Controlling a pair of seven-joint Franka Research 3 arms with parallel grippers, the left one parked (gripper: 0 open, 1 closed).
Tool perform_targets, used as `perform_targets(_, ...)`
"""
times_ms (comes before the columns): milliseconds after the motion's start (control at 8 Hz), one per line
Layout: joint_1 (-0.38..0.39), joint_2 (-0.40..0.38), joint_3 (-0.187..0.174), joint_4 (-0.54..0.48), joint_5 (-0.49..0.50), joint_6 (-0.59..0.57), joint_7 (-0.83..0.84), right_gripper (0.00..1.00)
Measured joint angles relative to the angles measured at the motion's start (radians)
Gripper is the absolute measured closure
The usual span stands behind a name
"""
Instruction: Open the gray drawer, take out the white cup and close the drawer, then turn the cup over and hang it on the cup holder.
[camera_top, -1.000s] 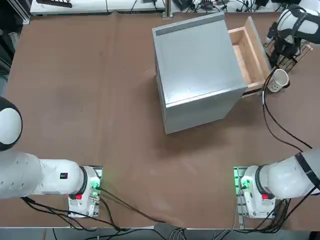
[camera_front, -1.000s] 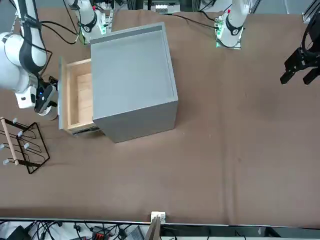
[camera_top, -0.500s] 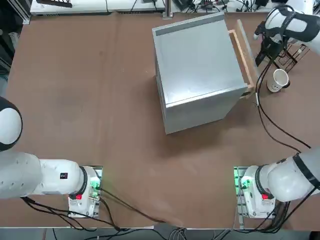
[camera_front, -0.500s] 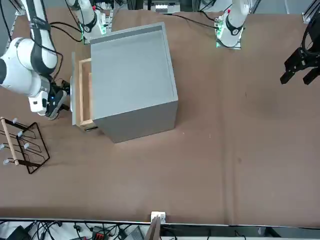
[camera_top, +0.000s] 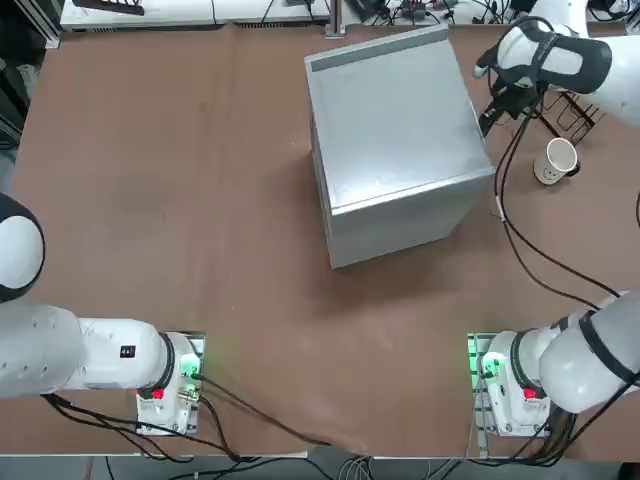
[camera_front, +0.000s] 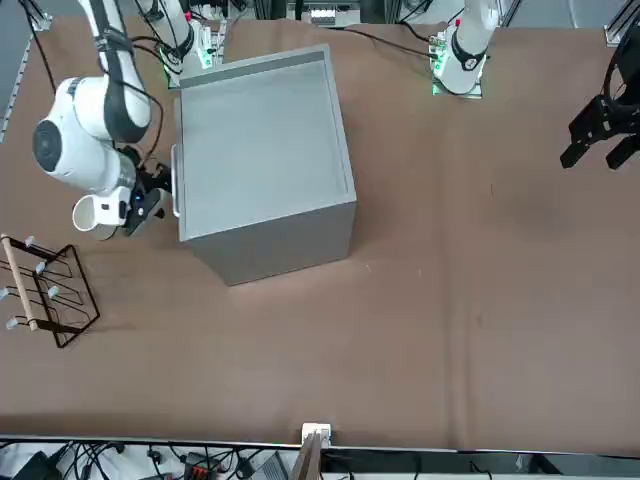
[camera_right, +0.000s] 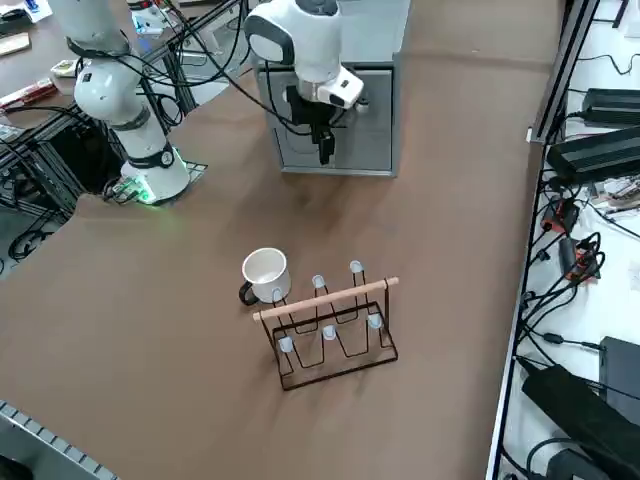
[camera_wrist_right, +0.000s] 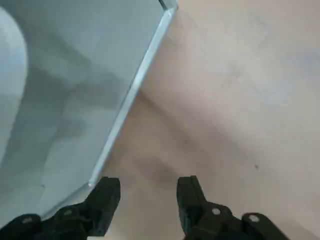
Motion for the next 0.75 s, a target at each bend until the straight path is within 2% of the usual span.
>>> perform_targets(125, 0.019, 0.0, 0.0, 0.001, 0.002, 0.006, 0.041, 0.37)
perform_targets(250, 0.034, 0.0, -0.001, 0.001, 0.002, 0.012, 0.077, 0.51)
perform_targets(375, 0.046, 0.0, -0.002, 0.001, 0.002, 0.017, 0.107, 0.57)
perform_targets(500, 0.054, -0.002, -0.008, 0.002, 0.0, 0.021, 0.134, 0.7)
perform_targets(750, 0.069, -0.005, -0.021, 0.004, -0.004, 0.031, 0.193, 0.83)
